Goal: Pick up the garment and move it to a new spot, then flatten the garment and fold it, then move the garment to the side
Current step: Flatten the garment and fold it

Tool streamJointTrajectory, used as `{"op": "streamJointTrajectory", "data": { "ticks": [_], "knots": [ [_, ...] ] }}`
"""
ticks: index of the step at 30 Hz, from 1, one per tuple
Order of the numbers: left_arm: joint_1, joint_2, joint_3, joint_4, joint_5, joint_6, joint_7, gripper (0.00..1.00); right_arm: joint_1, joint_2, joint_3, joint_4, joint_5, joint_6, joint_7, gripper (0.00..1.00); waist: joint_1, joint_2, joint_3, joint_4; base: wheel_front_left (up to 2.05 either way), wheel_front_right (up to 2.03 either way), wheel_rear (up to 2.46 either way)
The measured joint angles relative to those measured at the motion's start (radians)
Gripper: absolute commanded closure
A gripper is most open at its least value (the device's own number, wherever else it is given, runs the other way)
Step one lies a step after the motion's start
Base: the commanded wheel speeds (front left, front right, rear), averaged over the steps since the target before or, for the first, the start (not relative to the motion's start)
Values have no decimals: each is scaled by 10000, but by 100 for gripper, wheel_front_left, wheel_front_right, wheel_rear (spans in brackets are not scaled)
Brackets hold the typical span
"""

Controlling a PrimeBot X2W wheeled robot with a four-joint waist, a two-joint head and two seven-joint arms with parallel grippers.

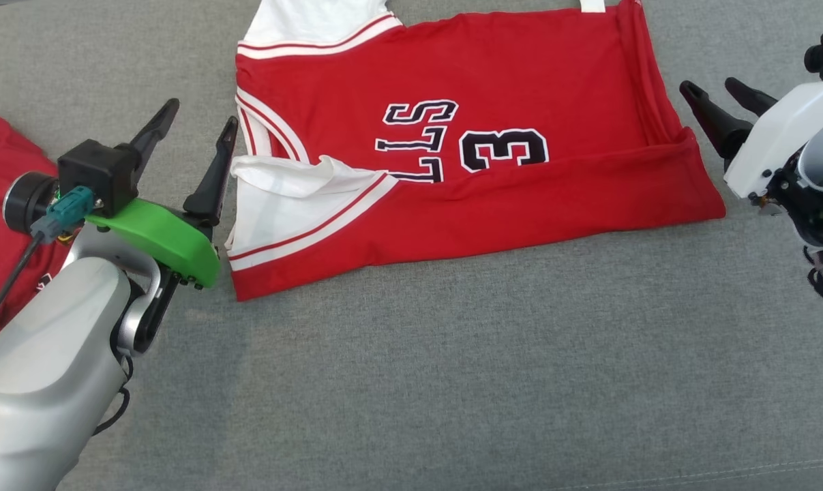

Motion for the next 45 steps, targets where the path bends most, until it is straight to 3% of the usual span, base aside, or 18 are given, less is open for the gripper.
{"op": "streamJointTrajectory", "data": {
  "ticks": [3, 8, 13, 16, 20, 28, 35, 45],
  "knots": [
    [482, -351, 1304, -905, 380, 683, -67, 0, 428, 198, -102, -401, -48, 0, -1361, 0, 0, 0, -211, -5, 0, 0, 0],
    [2483, -1536, 3917, -2679, 1327, 911, -94, 0, 1382, 497, -372, -803, -387, 0, -3670, 0, 0, 0, -570, -19, 0, 0, 0],
    [4158, -2853, 5563, -3348, 2702, 445, -98, 0, 2532, 1212, -1047, -1141, -617, 0, -4997, 0, 0, 0, -991, -36, 0, 0, 0],
    [4785, -3515, 6207, -3498, 3521, 105, -98, 0, 3250, 1703, -1739, -1538, -1202, 0, -5112, 0, 0, 0, -1213, -61, 0, 0, 0],
    [5700, -4389, 6899, -3225, 4046, -543, -96, 0, 4399, 2830, -3214, -2771, -2048, 0, -5152, 0, 0, 0, -1480, -110, 0, 0, 0],
    [6480, -4909, 7749, -2422, 4936, -1202, -98, 0, 5868, 4178, -4243, -4042, -4077, -2, -5152, 0, 0, 0, -1668, -313, 0, 0, 0],
    [6416, -4984, 7973, -1682, 5218, -1415, -98, 0, 5975, 4498, -4330, -4172, -4474, -2, -5152, 0, 0, 0, -1633, -509, 0, 0, 0],
    [5672, -5012, 7889, 1003, 5545, -1003, -98, 0, 5920, 4491, -4036, -3904, -4151, -2, -5152, 0, 0, 0, -1468, -948, 0, 0, 0]
  ]
}}
